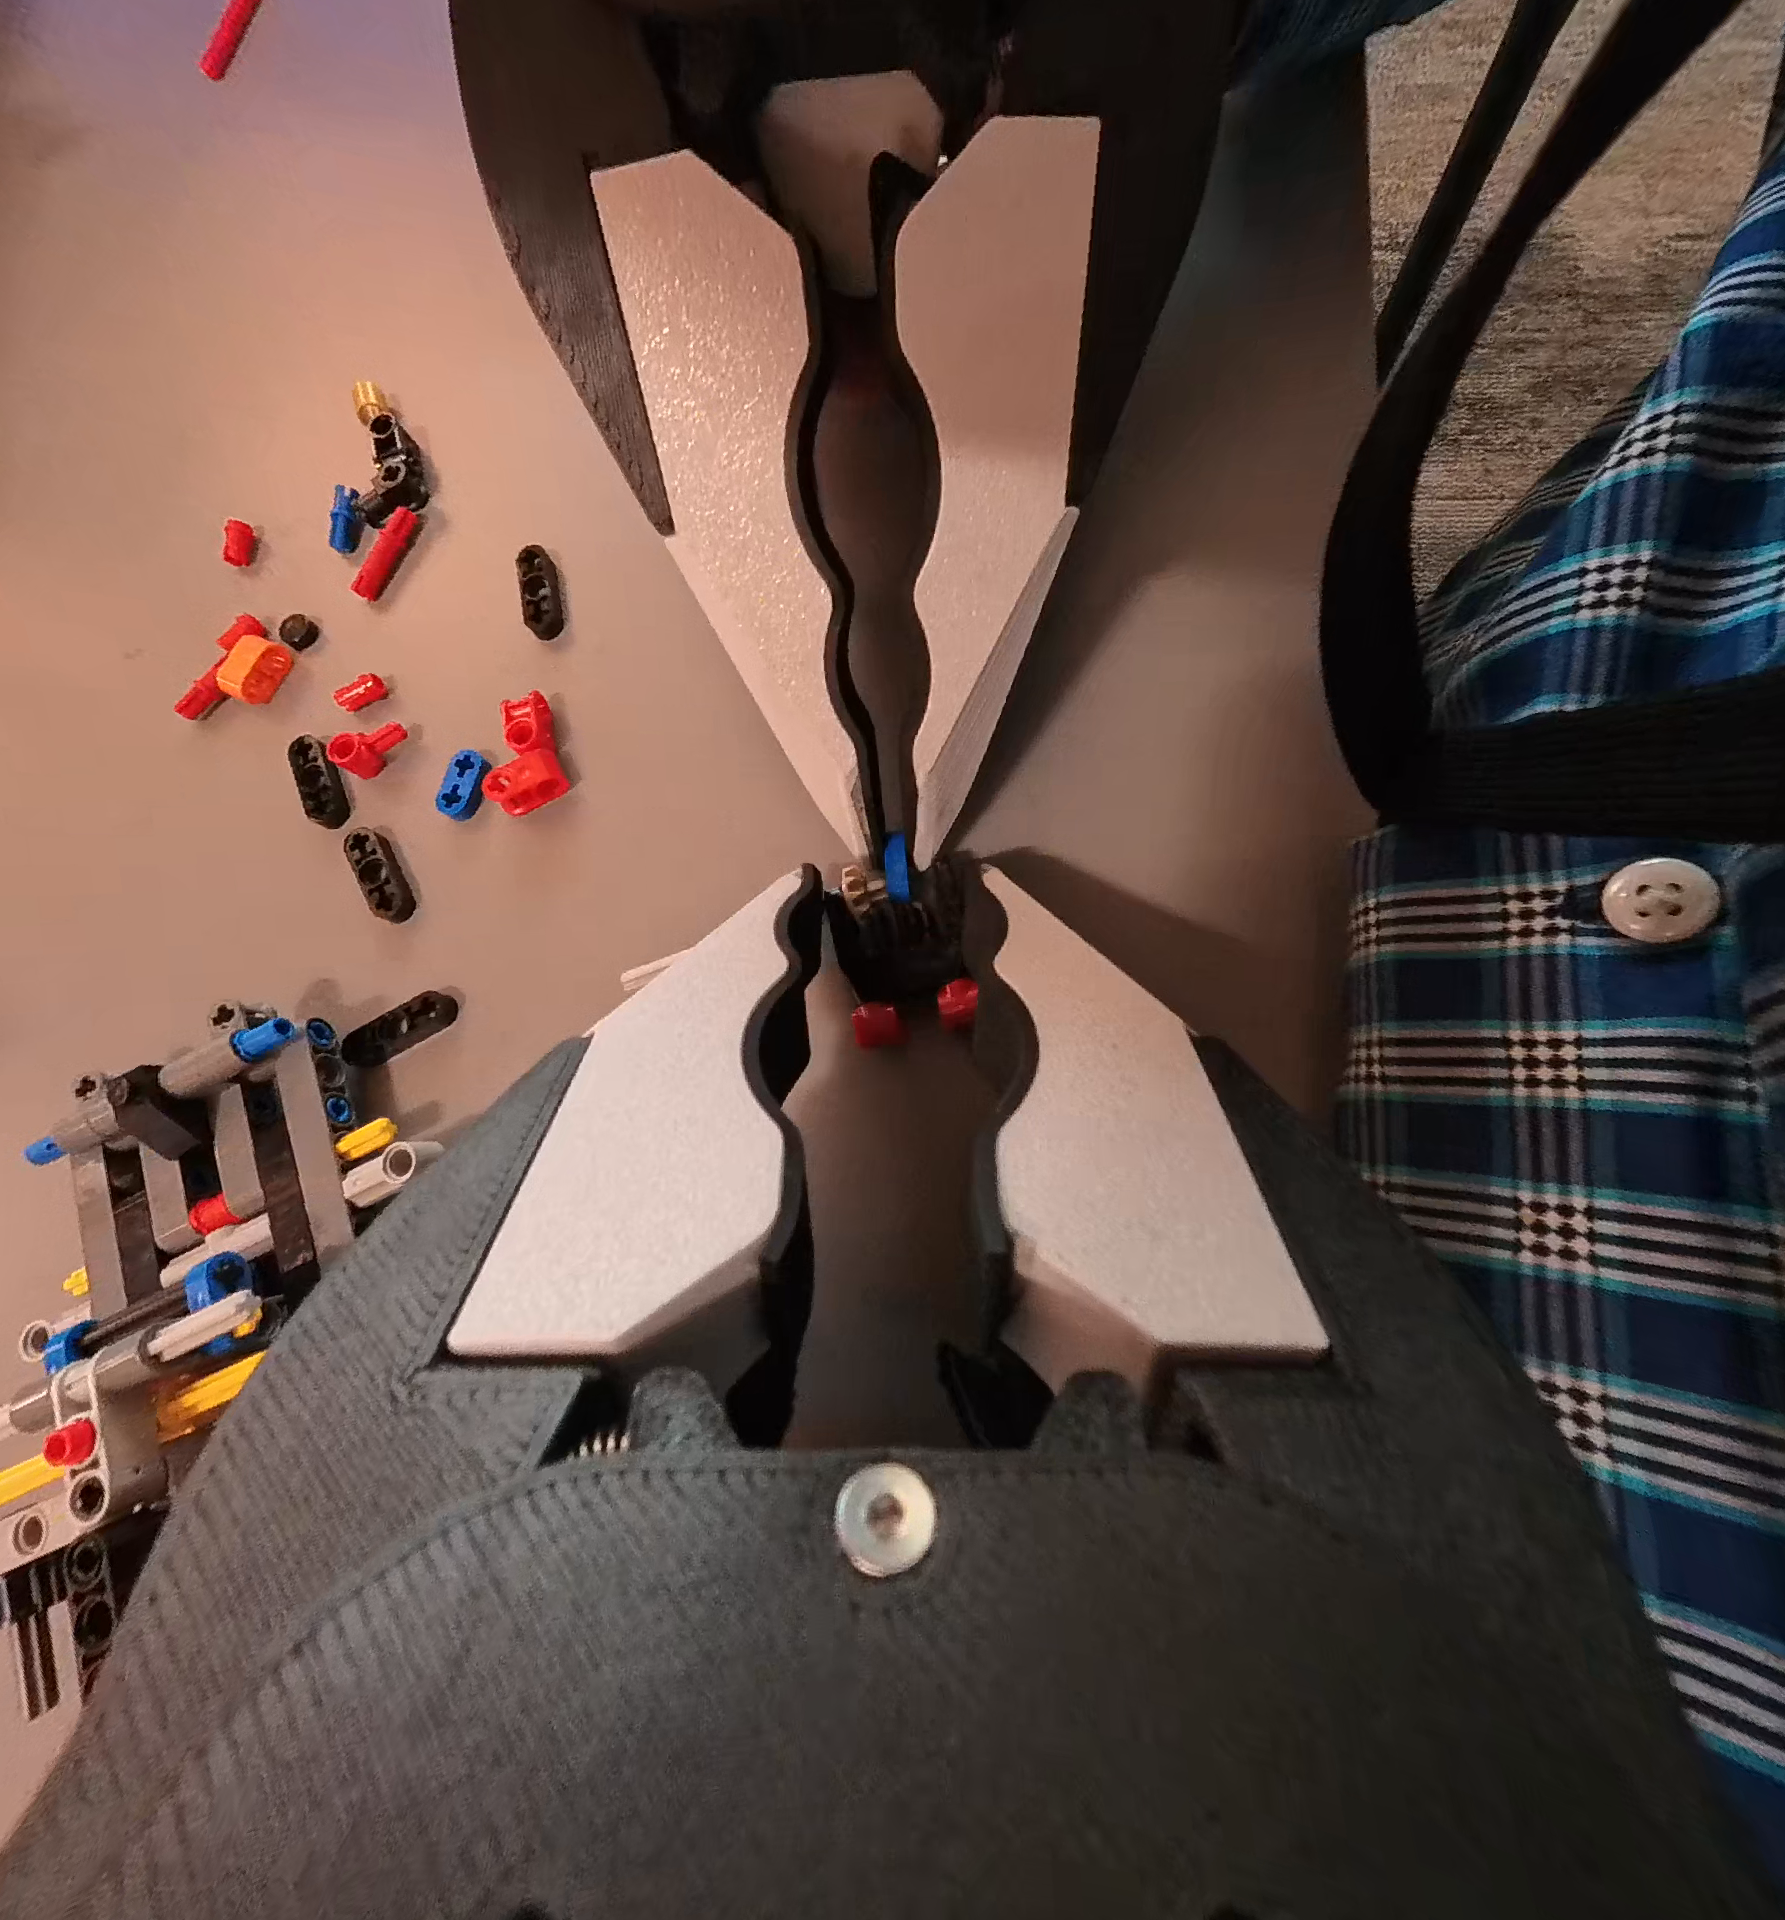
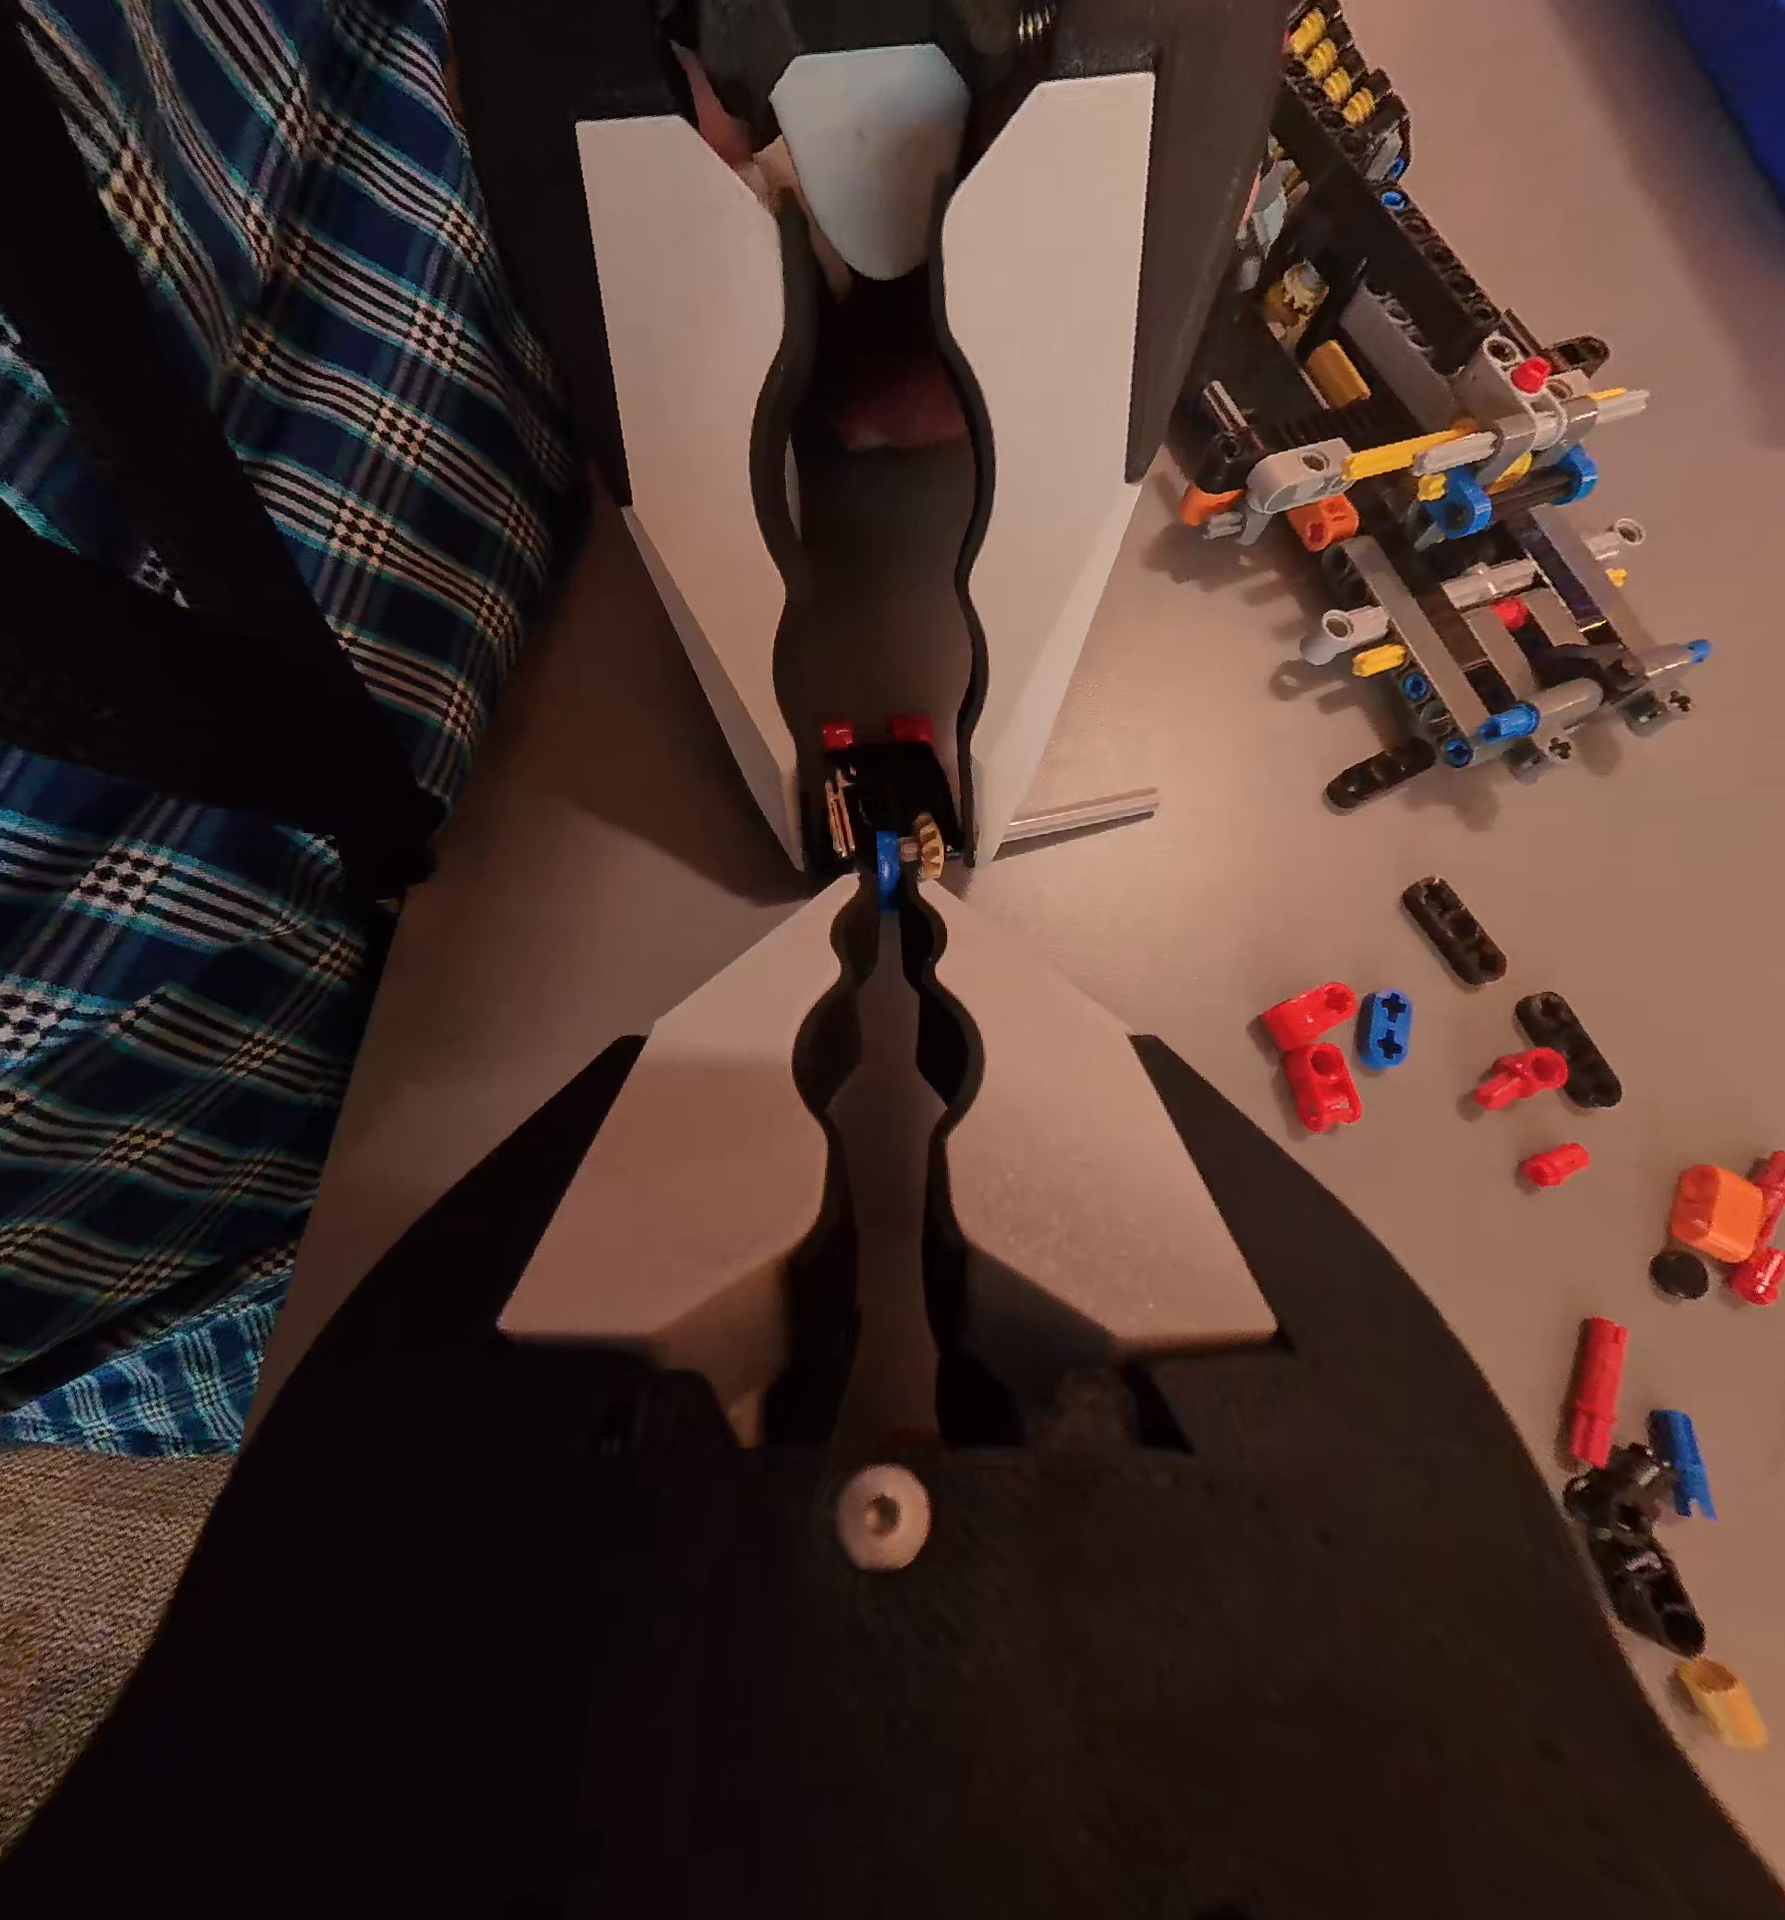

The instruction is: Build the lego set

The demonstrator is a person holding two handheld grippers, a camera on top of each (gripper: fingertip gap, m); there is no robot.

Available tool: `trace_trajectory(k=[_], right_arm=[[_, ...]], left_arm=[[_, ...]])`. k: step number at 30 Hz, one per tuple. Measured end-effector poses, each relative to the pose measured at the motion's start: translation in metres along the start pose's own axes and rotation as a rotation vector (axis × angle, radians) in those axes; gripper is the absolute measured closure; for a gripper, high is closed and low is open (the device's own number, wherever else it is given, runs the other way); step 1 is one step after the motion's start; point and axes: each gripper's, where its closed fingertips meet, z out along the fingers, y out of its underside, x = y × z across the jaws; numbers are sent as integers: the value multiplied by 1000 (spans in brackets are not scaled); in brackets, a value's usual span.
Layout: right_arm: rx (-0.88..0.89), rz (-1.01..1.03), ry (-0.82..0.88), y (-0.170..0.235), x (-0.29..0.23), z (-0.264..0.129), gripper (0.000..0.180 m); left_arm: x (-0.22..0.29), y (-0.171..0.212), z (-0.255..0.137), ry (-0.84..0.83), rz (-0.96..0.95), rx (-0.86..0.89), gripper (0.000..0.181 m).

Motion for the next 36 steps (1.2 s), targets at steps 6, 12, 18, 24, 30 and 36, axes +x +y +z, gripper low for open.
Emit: trace_trajectory(k=[6,12,18,24,30,36], right_arm=[[-1,13,-21,0,1,1,179],[-8,31,-55,0,2,1,179],[-9,56,-89,0,3,1,179],[-12,43,-109,0,4,2,179],[-19,-98,-16,0,5,3,179],[1,-99,8,0,5,3,179]], left_arm=[[-1,1,0,4,-10,-5,156],[-1,1,0,-8,-6,-8,156],[-2,1,0,-14,-9,-9,156],[-3,2,-1,-30,-8,-12,156],[-3,1,-3,-35,0,-2,156],[-5,-5,-8,-34,-30,43,150]])
